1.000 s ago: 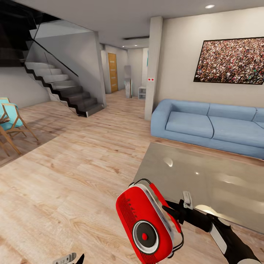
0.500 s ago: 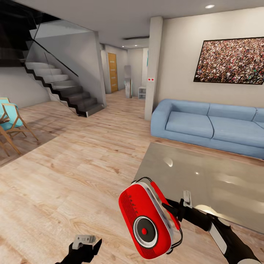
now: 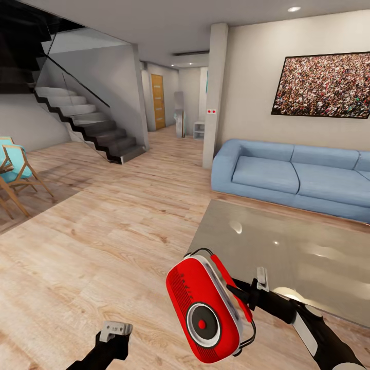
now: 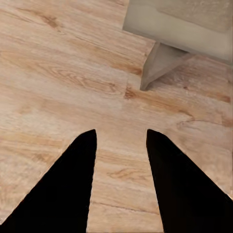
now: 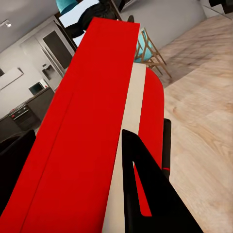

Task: Turn on the radio receiver that's on the table in the living room.

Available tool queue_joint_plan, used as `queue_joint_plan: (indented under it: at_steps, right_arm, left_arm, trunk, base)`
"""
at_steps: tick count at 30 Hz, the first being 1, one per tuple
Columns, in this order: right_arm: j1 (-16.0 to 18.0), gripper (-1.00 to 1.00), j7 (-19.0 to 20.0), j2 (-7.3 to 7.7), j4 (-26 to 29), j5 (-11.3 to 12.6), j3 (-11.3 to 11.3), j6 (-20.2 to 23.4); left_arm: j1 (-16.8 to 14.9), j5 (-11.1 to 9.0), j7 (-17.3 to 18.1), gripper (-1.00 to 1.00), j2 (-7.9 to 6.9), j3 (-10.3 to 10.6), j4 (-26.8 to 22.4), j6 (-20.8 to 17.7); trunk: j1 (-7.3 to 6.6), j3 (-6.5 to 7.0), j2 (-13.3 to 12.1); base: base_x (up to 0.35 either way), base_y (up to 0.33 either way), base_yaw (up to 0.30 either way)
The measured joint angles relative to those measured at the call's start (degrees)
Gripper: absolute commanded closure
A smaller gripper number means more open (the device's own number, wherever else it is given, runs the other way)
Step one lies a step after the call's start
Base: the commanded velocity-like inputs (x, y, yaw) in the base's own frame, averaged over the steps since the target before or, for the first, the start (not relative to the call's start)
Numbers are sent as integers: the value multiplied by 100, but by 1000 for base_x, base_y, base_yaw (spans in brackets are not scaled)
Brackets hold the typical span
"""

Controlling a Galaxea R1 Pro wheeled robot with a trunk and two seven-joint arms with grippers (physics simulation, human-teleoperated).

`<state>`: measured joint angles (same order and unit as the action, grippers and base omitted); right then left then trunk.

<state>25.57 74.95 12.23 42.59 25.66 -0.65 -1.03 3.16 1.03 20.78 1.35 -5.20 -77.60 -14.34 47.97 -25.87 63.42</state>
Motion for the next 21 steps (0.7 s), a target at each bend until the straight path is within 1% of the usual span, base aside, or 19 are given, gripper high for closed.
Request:
queue_joint_plan:
  at_steps: [5,8,9,11,12,13,14,15,16,17,18,20,21]
  right_arm:
    - [0,100,-13,0,0,-3,0,7]
    - [0,100,-115,0,-1,-6,-3,3]
    - [0,100,-131,0,-1,-4,-3,2]
    - [0,100,-149,0,0,-2,-6,1]
    - [0,100,-154,3,0,-1,-9,5]
    - [0,100,-156,5,0,0,-12,6]
    - [0,100,-153,8,0,0,-11,7]
    - [0,100,-151,8,0,-1,-10,8]
    - [0,100,-150,8,0,0,-9,8]
    - [0,100,-150,8,0,0,-9,9]
    - [0,100,-150,9,0,0,-9,9]
    - [0,100,-150,9,0,0,-9,9]
    - [0,100,-153,9,0,0,-9,6]
  left_arm:
    - [0,2,2,100,-36,-9,-39,-23]
    - [0,8,-26,100,-2,2,-54,-8]
    - [0,17,-24,100,1,34,-58,-3]
    - [0,53,-16,100,-39,229,-66,14]
    - [0,109,-7,100,-60,342,-67,13]
    - [0,182,2,100,-67,401,-65,6]
    - [0,337,62,100,-62,499,-59,-8]
    - [0,548,207,100,-56,672,-52,-23]
    - [0,714,353,100,-57,825,-49,-30]
    - [0,879,516,100,-58,966,-43,-35]
    - [0,1114,742,100,-53,1113,-32,-39]
    - [0,1440,943,100,-40,1227,-14,-42]
    - [0,1555,996,100,-30,1255,-7,-42]
  trunk:
    - [0,0,0]
    - [0,0,0]
    - [0,0,0]
    - [0,0,0]
    - [0,0,0]
    - [0,0,0]
    - [0,0,0]
    - [0,0,0]
    - [0,0,0]
    - [0,0,0]
    - [0,0,0]
    - [0,0,0]
    - [0,0,0]
  base:
    - [0,0,0]
    - [0,0,0]
    - [0,0,0]
    - [0,0,0]
    - [0,0,0]
    - [0,0,0]
    - [0,0,0]
    - [0,0,0]
    - [0,0,0]
    - [0,0,0]
    - [0,0,0]
    - [0,0,0]
    - [0,0,0]
